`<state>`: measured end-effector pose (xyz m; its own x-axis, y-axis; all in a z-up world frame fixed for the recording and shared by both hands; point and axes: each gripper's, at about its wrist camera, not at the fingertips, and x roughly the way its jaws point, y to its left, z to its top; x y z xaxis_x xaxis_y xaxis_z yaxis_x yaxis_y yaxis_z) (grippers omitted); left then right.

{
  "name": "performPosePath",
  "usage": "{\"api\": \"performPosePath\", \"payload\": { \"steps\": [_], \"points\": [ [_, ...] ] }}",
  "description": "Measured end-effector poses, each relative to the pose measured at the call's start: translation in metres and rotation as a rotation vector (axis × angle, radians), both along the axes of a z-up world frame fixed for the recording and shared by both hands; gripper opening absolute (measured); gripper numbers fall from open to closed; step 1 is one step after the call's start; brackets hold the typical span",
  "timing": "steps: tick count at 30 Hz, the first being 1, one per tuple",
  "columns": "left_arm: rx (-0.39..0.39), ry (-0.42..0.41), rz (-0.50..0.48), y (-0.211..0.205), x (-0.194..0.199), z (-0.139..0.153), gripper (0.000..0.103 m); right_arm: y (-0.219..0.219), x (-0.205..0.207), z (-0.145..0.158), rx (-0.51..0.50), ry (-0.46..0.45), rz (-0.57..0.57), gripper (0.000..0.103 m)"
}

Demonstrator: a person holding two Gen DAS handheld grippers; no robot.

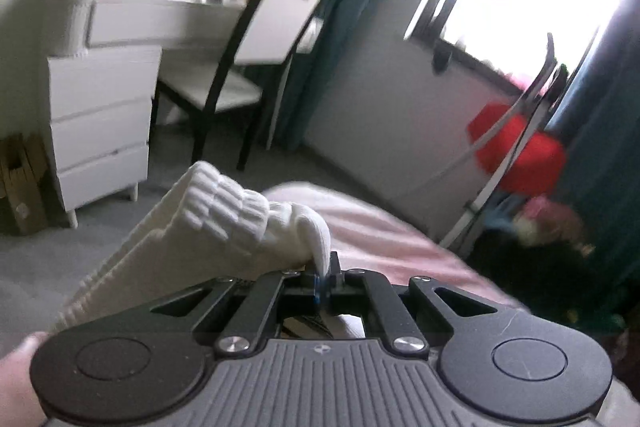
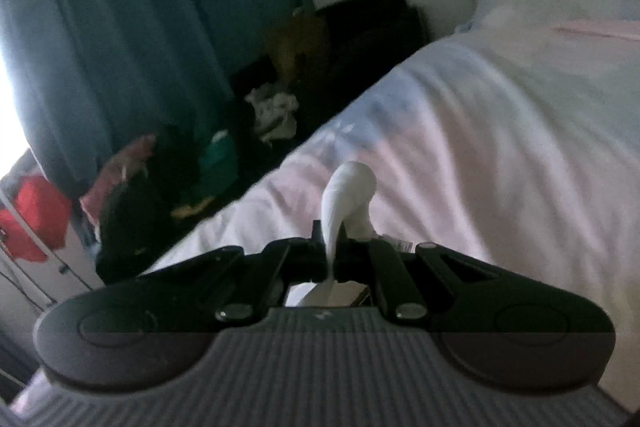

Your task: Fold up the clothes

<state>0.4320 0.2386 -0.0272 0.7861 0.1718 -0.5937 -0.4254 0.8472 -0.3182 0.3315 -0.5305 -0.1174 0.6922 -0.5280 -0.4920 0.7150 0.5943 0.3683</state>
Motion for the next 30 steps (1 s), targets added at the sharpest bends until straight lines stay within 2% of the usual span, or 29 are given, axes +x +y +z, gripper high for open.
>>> {"api": "performPosePath", "payload": {
  "steps": [3, 5, 7, 9, 11, 13, 14, 16, 17, 18, 19, 21, 23, 24, 26, 28, 30],
  "points": [
    [0.038, 0.072, 0.001, -0.008, 0.032, -0.026, 0.003, -0.003, 0.024, -0.028, -0.05, 0.048, 0.04, 0.007],
    [0.037, 0.096, -0.002, -0.008, 0.037, -0.037, 0.003, -0.002, 0.032, -0.04, -0.083, 0.068, 0.071, 0.011],
    [0.03, 0.111, -0.009, -0.006, 0.037, -0.044, 0.006, -0.005, 0.036, -0.046, -0.065, 0.083, 0.088, 0.014],
    [0.028, 0.12, -0.017, -0.004, 0.034, -0.05, 0.012, -0.012, 0.033, -0.045, 0.012, 0.063, 0.123, 0.026],
    [0.039, 0.097, -0.038, -0.003, 0.018, -0.044, 0.02, -0.013, 0.02, -0.037, 0.034, 0.028, 0.137, 0.059],
    [0.027, 0.076, -0.055, -0.002, -0.001, -0.038, 0.042, -0.008, 0.002, -0.027, 0.04, -0.022, 0.144, 0.072],
    [0.013, 0.062, -0.064, 0.0, -0.012, -0.034, 0.046, -0.004, -0.009, -0.021, 0.048, -0.049, 0.146, 0.075],
    [-0.017, 0.028, -0.088, -0.001, -0.038, -0.027, 0.056, 0.003, -0.032, -0.013, 0.089, -0.092, 0.149, 0.075],
    [-0.037, 0.007, -0.098, -0.001, -0.053, -0.025, 0.06, 0.006, -0.047, -0.01, 0.132, -0.127, 0.155, 0.075],
    [-0.061, -0.02, -0.107, 0.0, -0.072, -0.024, 0.07, 0.009, -0.063, -0.009, 0.184, -0.168, 0.162, 0.075],
    [-0.082, -0.048, -0.109, 0.002, -0.09, -0.025, 0.076, 0.013, -0.079, -0.008, 0.235, -0.209, 0.169, 0.075],
    [-0.143, -0.095, -0.099, 0.009, -0.129, -0.029, 0.076, 0.019, -0.112, -0.008, 0.337, -0.293, 0.172, 0.075],
    [-0.252, -0.126, -0.079, 0.019, -0.166, -0.034, 0.077, 0.027, -0.148, -0.017, 0.434, -0.35, 0.145, 0.077],
    [-0.3, -0.14, -0.063, 0.023, -0.183, -0.038, 0.082, 0.031, -0.164, -0.024, 0.477, -0.369, 0.13, 0.077],
    [-0.365, -0.155, -0.02, 0.029, -0.207, -0.048, 0.082, 0.04, -0.185, -0.04, 0.566, -0.378, 0.106, 0.077],
    [-0.405, -0.138, -0.022, 0.03, -0.212, -0.054, 0.082, 0.048, -0.199, -0.058, 0.657, -0.371, 0.096, 0.077],
    [-0.446, -0.12, -0.024, 0.031, -0.218, -0.06, 0.082, 0.054, -0.198, -0.064, 0.704, -0.335, 0.133, 0.077]
  ]
}}
